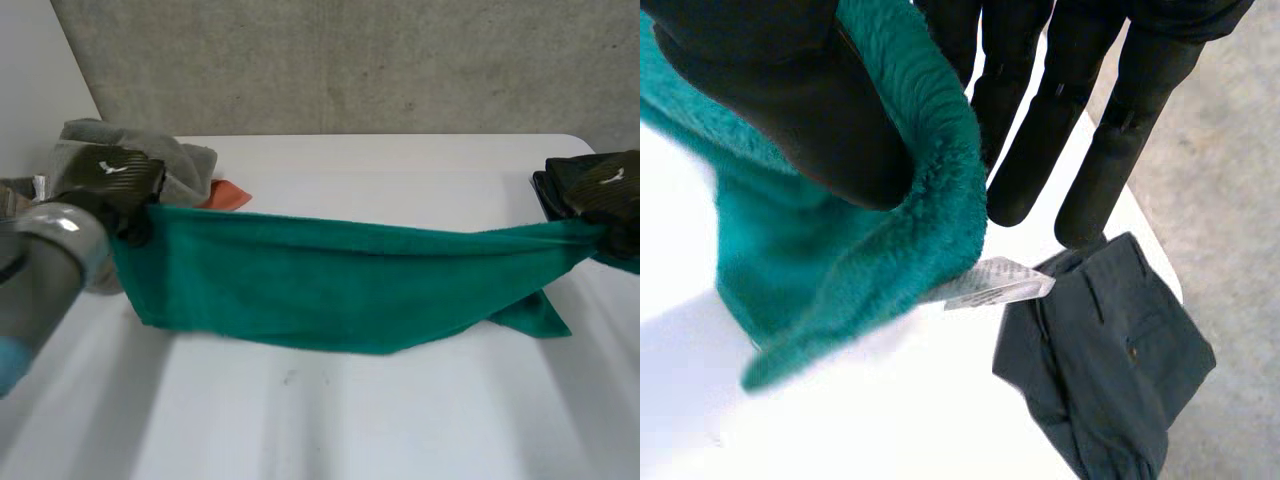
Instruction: Fold the laundry.
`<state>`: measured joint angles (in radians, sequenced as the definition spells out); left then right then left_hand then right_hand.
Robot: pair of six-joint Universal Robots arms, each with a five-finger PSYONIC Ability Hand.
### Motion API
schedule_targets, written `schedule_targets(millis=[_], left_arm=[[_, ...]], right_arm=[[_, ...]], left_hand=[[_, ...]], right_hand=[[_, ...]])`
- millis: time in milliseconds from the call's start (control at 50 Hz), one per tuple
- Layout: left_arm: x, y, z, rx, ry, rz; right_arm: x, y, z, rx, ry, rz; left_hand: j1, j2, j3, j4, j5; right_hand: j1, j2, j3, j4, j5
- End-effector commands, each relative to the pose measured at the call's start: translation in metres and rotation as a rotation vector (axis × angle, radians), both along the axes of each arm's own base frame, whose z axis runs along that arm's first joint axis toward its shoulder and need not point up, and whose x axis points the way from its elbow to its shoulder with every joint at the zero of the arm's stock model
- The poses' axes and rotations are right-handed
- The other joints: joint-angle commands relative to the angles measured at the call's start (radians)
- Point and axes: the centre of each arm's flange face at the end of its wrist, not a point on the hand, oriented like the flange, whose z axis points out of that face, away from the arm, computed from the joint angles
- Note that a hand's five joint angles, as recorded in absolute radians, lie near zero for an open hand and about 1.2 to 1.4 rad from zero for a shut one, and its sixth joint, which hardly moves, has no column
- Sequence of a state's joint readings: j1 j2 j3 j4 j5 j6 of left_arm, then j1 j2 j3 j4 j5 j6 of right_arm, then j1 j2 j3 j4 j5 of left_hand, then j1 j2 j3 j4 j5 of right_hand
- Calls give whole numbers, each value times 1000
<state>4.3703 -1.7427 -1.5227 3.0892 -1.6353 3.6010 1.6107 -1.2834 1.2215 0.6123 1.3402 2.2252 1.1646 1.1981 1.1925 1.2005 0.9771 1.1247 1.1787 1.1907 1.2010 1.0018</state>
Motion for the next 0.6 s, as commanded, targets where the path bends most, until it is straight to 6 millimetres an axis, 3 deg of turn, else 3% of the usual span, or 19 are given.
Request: schedule_targets(millis=[20, 100, 120, 200, 280, 320, 400, 500, 560, 600], left_arm=[[-32, -76, 15, -270, 60, -12], [-45, -108, 67, -579, 169, -5], [-46, -116, 89, -711, 223, 1], [-47, -120, 129, -980, 323, 14], [-44, -124, 136, -1069, 356, 23], [-43, -127, 132, -1053, 354, 36], [-45, -131, 104, -942, 331, 63], [-43, -129, 38, -713, 240, 58], [-41, -116, -11, -560, 176, 41], [-41, -109, -30, -505, 150, 27]], right_arm=[[15, -53, -4, -204, 21, -59], [24, -89, 37, -562, -100, -90], [27, -101, 61, -749, -192, -100], [27, -112, 98, -1068, -361, -98], [27, -111, 107, -1174, -409, -85], [28, -113, 102, -1155, -409, -82], [35, -119, 77, -1071, -396, -74], [37, -124, 35, -912, -364, -83], [40, -122, -22, -703, -324, -63], [42, -118, -52, -593, -307, -43]], left_hand=[[232, 198, 204, 196, 245], [232, 198, 204, 196, 245], [232, 198, 204, 196, 245], [232, 198, 204, 196, 245], [232, 198, 204, 196, 245], [232, 198, 204, 196, 245], [232, 198, 204, 196, 245], [232, 198, 204, 196, 245], [232, 198, 204, 196, 245], [232, 198, 204, 196, 245]], right_hand=[[272, 218, 206, 195, 220], [272, 218, 206, 195, 220], [272, 218, 206, 195, 220], [272, 218, 206, 195, 220], [272, 218, 206, 195, 220], [272, 218, 206, 195, 220], [272, 218, 206, 195, 220], [272, 218, 206, 195, 220], [272, 218, 206, 195, 220], [272, 218, 206, 195, 220]])
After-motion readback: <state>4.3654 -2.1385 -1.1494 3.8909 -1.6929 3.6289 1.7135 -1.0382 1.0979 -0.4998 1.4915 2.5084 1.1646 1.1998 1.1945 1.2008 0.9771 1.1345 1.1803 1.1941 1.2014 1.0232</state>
